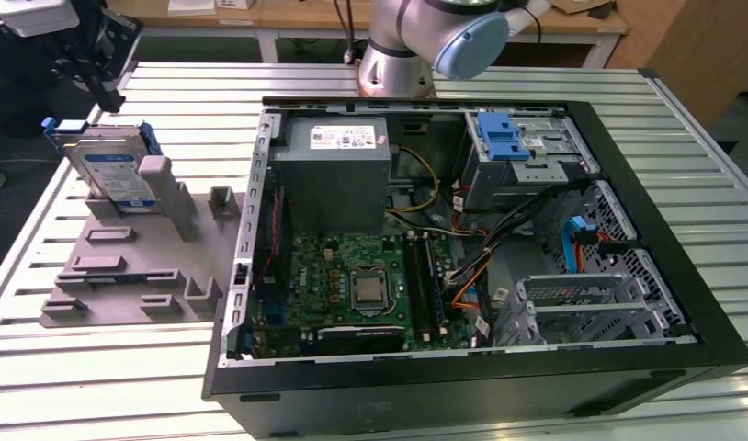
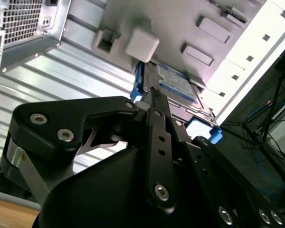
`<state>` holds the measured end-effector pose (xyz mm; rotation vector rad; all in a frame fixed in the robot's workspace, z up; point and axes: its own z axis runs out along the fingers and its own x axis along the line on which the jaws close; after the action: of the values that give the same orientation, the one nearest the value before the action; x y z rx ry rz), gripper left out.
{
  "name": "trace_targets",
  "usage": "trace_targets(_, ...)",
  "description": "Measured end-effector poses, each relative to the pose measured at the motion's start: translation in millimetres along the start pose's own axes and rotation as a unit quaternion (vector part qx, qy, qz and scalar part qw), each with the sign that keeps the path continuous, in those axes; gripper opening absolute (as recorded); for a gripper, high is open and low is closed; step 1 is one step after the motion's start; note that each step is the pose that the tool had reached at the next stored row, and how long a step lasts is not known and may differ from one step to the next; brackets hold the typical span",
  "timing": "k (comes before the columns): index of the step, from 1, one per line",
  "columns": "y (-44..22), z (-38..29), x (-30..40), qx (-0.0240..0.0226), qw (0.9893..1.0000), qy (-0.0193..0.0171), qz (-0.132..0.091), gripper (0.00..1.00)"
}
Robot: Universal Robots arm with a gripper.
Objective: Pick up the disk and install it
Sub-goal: 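Reach for the disk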
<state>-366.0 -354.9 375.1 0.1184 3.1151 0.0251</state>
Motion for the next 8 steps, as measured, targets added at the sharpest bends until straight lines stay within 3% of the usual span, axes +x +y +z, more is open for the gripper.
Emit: trace_targets(8,5.7,3.5,26.9,0.0,1.0,0.0,0.001,0.11)
